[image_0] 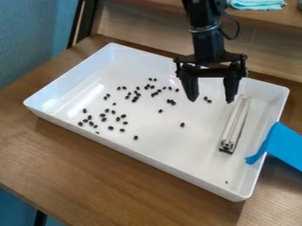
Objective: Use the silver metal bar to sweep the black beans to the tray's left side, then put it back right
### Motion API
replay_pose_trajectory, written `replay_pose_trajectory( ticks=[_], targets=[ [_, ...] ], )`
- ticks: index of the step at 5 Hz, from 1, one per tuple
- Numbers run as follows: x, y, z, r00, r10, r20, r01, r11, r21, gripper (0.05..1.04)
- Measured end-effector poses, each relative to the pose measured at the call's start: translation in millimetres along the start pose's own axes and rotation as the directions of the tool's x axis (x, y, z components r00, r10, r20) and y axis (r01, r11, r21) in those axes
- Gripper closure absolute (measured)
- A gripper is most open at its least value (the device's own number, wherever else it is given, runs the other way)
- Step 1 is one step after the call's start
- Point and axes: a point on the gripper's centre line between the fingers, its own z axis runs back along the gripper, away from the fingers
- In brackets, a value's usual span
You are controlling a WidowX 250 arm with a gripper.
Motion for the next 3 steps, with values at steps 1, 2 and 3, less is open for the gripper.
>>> replay_pose_trajectory(
  ticks=[1,2,3],
  targets=[
    [-2,4,-16,0.999,0.017,-0.038,-0.017,1.000,0.008,0.083],
    [4,-25,-39,0.999,0.037,-0.017,-0.037,0.999,-0.009,0.083],
    [4,-51,-52,0.999,0.029,0.016,-0.029,0.999,-0.024,0.083]
  ],
)
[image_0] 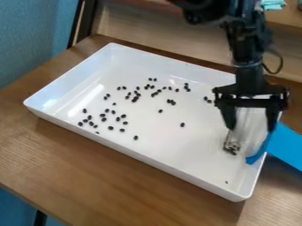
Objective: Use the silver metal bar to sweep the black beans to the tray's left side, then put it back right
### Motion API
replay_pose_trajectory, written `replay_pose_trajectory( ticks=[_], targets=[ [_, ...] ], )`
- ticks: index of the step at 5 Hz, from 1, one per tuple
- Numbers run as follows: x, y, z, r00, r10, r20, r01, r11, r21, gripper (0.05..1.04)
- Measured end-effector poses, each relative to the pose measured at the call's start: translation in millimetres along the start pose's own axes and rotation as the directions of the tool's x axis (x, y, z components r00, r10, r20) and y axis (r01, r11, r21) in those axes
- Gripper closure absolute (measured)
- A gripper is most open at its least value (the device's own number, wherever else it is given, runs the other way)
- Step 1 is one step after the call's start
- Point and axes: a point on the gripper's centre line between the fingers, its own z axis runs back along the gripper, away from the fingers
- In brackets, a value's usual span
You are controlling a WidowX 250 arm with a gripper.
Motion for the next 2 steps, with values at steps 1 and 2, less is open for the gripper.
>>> replay_pose_trajectory(
  ticks=[1,2],
  targets=[
    [4,-3,-5,1.000,0.006,0.014,-0.006,1.000,-0.002,0.084],
    [11,-6,-16,1.000,0.013,0.010,-0.013,1.000,0.024,0.083]
  ],
)
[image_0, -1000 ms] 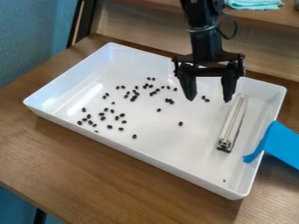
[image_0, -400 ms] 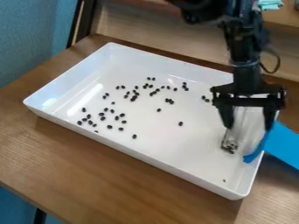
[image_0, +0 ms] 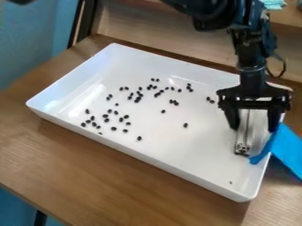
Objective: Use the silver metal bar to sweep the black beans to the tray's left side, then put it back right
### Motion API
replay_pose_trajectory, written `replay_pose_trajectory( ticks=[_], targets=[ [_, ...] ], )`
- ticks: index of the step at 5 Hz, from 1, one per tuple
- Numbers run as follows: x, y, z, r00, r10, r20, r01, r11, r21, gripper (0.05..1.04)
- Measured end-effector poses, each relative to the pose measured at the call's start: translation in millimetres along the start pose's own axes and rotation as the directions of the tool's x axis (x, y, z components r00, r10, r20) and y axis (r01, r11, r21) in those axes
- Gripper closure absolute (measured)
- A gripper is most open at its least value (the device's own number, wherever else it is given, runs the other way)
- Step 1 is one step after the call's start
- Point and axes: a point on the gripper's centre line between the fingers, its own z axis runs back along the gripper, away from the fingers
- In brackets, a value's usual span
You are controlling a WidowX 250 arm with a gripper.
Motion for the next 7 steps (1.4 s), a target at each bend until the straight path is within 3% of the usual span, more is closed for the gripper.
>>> replay_pose_trajectory(
  ticks=[2,4,7],
  targets=[
    [12,3,-8,1.000,-0.006,0.015,0.005,0.999,0.052,0.139],
    [30,53,2,1.000,0.012,0.003,-0.013,0.998,0.066,0.683],
    [34,142,22,1.000,0.010,-0.007,-0.010,0.997,0.076,0.691]
  ],
)
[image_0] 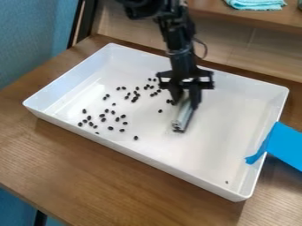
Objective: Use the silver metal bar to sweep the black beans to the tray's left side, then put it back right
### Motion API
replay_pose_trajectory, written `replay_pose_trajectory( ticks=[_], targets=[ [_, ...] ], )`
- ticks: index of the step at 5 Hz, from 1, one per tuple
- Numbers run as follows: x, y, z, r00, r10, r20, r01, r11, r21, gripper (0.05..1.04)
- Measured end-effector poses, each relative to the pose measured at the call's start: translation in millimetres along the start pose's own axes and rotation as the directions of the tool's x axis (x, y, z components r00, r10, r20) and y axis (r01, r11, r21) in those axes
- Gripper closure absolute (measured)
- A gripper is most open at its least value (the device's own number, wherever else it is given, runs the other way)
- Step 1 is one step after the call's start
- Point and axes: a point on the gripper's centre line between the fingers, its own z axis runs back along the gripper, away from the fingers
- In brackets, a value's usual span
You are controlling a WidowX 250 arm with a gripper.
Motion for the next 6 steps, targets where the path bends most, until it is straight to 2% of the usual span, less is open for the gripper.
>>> replay_pose_trajectory(
  ticks=[1,2,4,5,6],
  targets=[
    [-1,30,6,1.000,0.014,-0.026,-0.013,1.000,0.012,0.691],
    [4,63,26,0.998,0.050,-0.035,-0.049,0.999,0.023,0.691],
    [5,96,33,0.996,0.029,-0.089,-0.026,0.999,0.026,0.691],
    [-3,119,39,0.993,0.043,-0.110,-0.044,0.999,-0.009,0.691],
    [-4,107,51,0.989,0.043,-0.143,-0.052,0.997,-0.064,0.691]
  ],
)
